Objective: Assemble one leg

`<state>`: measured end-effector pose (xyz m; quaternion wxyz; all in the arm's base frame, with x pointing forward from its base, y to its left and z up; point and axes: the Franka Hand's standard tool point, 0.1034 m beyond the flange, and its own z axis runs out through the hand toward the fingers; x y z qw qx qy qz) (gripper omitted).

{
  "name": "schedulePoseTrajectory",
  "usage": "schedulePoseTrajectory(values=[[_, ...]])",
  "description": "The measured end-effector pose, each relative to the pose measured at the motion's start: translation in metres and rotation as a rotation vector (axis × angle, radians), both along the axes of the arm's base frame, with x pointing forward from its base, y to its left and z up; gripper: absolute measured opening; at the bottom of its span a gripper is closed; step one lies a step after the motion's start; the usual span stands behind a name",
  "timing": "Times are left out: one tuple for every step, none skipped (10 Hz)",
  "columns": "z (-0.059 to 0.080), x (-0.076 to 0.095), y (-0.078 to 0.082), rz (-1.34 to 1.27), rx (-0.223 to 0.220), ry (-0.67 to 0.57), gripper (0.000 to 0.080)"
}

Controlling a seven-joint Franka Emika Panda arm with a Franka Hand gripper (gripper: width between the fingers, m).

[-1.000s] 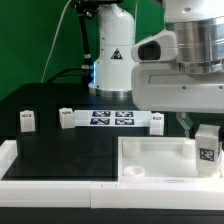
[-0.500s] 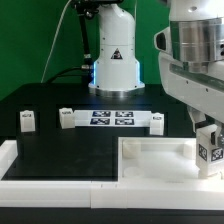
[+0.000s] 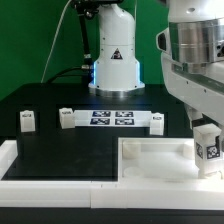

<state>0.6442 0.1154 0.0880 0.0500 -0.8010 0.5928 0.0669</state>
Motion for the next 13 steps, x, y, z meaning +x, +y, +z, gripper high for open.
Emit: schedulePoseTrajectory(values=[[-0.0002, -0.0007, 0.0025, 0.087, 0.002, -0.013, 0.0612], [-0.0002, -0.0009, 0.0035, 0.211, 0.009, -0.032, 0.0642], [-0.0003, -0.0009, 0.0034, 0.344, 0.016, -0.054, 0.0647], [-0.0003, -0.0010, 0.0033, 0.449, 0.021, -0.071, 0.0647], [-0.0003, -0.0009, 0.0028, 0.562, 0.026, -0.089, 0.0649], [-0.0005, -0.0008, 0.0018, 0.685, 0.032, -0.109, 0.0649], [-0.0012, -0.0014, 0.0017, 0.775, 0.036, -0.123, 0.0649], [-0.0016, -0.0018, 0.0012, 0.919, 0.041, -0.144, 0.0649], [-0.0024, -0.0026, 0.0008, 1.028, 0.047, -0.159, 0.0649], [-0.0030, -0.0034, 0.0010, 1.071, 0.050, -0.165, 0.0649], [-0.0038, -0.0047, 0.0015, 1.154, 0.055, -0.176, 0.0649], [-0.0050, -0.0064, 0.0028, 1.264, 0.062, -0.191, 0.0649], [-0.0057, -0.0069, 0.0045, 1.305, 0.062, -0.201, 0.0649]])
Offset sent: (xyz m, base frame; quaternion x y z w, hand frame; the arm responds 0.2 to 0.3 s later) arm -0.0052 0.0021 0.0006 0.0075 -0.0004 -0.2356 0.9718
